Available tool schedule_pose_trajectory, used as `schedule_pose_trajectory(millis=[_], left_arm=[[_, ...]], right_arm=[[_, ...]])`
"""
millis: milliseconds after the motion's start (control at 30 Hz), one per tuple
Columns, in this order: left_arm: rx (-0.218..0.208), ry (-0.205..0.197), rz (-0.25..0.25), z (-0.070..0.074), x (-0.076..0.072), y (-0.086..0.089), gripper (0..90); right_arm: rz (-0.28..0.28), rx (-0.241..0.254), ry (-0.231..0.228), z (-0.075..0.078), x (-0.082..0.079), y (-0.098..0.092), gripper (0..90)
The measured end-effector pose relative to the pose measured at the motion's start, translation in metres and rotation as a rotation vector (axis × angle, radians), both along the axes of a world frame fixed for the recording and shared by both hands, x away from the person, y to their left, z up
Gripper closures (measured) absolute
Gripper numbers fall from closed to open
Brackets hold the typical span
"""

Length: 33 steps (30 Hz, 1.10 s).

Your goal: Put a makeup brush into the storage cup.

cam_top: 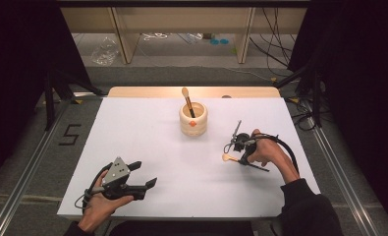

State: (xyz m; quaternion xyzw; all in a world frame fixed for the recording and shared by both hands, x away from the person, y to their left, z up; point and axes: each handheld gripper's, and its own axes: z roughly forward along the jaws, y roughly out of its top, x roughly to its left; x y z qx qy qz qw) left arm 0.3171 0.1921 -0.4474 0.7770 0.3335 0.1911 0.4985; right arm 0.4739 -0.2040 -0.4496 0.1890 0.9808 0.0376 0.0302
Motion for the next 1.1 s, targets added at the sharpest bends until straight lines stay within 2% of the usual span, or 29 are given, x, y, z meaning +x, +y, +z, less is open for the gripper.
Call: schedule_pose_trajectory(millis=[100, 167, 200, 233, 400, 467, 733, 767, 800, 1000, 1033, 1067, 1100], left_arm=[[0.002, -0.002, 0.0, 0.0, 0.0, 0.0, 21.6], [0.0, -0.001, 0.001, 0.0, 0.0, 0.0, 21.7], [0.002, -0.002, 0.0, 0.0, 0.0, 0.0, 21.7], [0.002, -0.002, 0.0, 0.0, 0.0, 0.0, 21.7], [0.008, -0.001, 0.005, 0.001, 0.0, 0.001, 21.7], [0.012, -0.005, 0.004, 0.001, 0.0, 0.001, 21.6], [0.007, -0.002, 0.006, 0.001, 0.0, 0.001, 21.7], [0.007, -0.003, 0.006, 0.001, 0.0, 0.001, 21.6], [0.006, -0.004, 0.005, 0.001, 0.0, 0.001, 21.6], [0.006, -0.002, 0.006, 0.001, 0.0, 0.001, 21.7], [0.003, 0.0, 0.005, 0.001, -0.001, 0.0, 21.7], [0.015, -0.015, -0.007, 0.001, 0.0, 0.001, 21.7], [0.013, -0.013, -0.005, 0.001, 0.0, 0.001, 21.6]], right_arm=[[0.014, 0.018, -0.013, 0.003, 0.001, -0.002, 83.2], [0.003, 0.041, -0.023, 0.006, -0.001, -0.002, 83.2], [-0.012, 0.078, -0.022, 0.01, -0.002, -0.002, 83.2], [-0.012, 0.078, -0.022, 0.01, -0.002, -0.002, 83.2], [-0.013, 0.15, -0.052, 0.018, -0.002, -0.004, 83.2], [-0.02, 0.164, -0.066, 0.019, -0.001, -0.006, 83.2], [-0.037, 0.276, -0.121, 0.027, 0.001, -0.009, 83.3], [-0.053, 0.307, -0.134, 0.029, 0.001, -0.01, 83.3], [-0.053, 0.307, -0.134, 0.029, 0.001, -0.01, 83.3], [-0.078, 0.436, -0.171, 0.039, 0.003, -0.013, 83.3], [-0.078, 0.471, -0.193, 0.04, 0.004, -0.014, 83.3], [-0.091, 0.494, -0.196, 0.042, 0.003, -0.014, 83.3], [-0.094, 0.515, -0.198, 0.043, 0.004, -0.014, 83.3]])
